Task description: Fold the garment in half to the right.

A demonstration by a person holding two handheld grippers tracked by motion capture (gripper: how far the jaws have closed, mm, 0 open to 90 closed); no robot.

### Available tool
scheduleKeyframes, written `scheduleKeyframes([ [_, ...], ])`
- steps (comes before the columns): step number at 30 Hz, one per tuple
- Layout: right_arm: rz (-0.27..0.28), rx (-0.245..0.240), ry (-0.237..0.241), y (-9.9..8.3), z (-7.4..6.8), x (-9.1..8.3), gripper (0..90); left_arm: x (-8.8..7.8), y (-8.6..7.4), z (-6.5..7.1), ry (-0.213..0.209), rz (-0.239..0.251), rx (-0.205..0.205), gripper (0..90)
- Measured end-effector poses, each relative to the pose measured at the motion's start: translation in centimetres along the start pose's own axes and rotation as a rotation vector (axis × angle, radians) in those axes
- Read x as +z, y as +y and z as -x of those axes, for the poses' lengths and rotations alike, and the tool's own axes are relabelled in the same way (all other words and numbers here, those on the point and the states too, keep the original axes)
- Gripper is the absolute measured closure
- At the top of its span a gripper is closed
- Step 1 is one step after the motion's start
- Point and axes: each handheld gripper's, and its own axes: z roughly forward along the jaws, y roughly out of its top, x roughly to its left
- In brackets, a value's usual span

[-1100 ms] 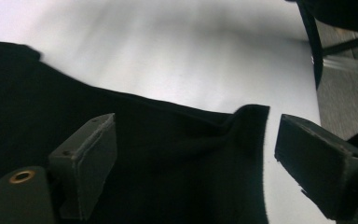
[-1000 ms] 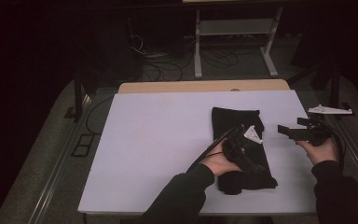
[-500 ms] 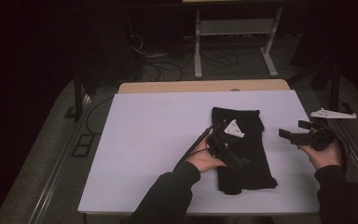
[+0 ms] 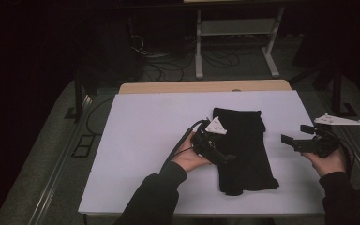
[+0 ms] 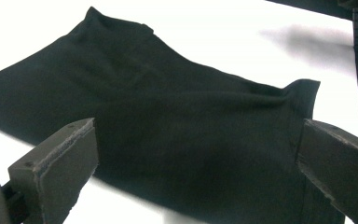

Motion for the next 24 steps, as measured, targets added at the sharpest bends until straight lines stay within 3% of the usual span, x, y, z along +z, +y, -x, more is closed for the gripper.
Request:
scheduleKeyframes([
  [24, 0.005, -0.026, 0.034, -1.5, -1.5, -1.4, 0.0, -5.0, -4.2, -2.2, 0.079, 0.031, -0.065, 0.0],
])
